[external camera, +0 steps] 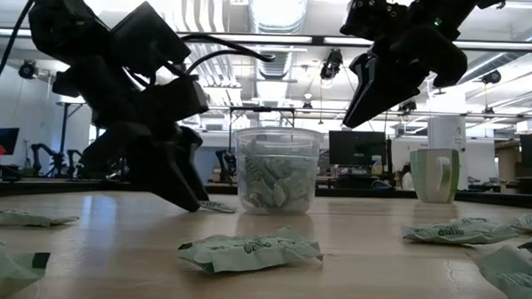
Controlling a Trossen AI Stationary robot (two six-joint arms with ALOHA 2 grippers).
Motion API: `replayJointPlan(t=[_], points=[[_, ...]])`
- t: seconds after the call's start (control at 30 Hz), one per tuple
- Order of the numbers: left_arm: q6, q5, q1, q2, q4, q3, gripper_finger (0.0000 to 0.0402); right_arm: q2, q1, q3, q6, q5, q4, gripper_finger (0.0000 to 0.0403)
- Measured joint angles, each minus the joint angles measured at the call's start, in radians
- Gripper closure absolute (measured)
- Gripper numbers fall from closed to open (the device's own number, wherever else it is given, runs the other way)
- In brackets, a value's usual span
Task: Pick and place Stevia / Truvia into bins
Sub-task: Put the light green stevia packet into the transparent container
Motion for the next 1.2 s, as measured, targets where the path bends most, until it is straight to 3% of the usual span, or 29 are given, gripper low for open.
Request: replayJointPlan(t=[0.23,0.3,0.5,0.63,0.77,0.87,1.03,1.2], points=[[0.0,0.043,0.002,-0.007,-0.052,0.004,0.0379,0.0,0.0,0.0,0.0,0.0,-0.007,0.033],[0.0,0.045,0.002,-0.017,-0.071,0.004,0.0395,0.0,0.0,0.0,0.0,0.0,-0.007,0.033],[0.001,0.016,0.003,-0.125,-0.245,-0.001,0.0397,0.0,0.0,0.0,0.0,-0.001,-0.014,0.033],[-0.051,-0.178,0.003,-0.257,-0.338,0.006,0.04,0.0,0.0,0.0,0.0,0.0,-0.02,0.033],[-0.055,-0.324,0.003,-0.366,-0.26,0.006,0.0401,0.0,0.0,0.0,-0.003,0.0,-0.029,0.033],[0.044,-0.313,0.003,-0.396,-0.1,0.006,0.0401,0.0,0.0,0.0,0.002,0.0,-0.052,0.033],[0.18,-0.133,0.002,-0.36,0.169,0.01,0.0401,-0.002,0.0,0.0,0.087,-0.001,-0.158,0.033],[0.195,-0.092,0.004,-0.244,0.244,0.047,0.0401,-0.009,0.0,0.0,0.18,-0.001,-0.284,0.033]])
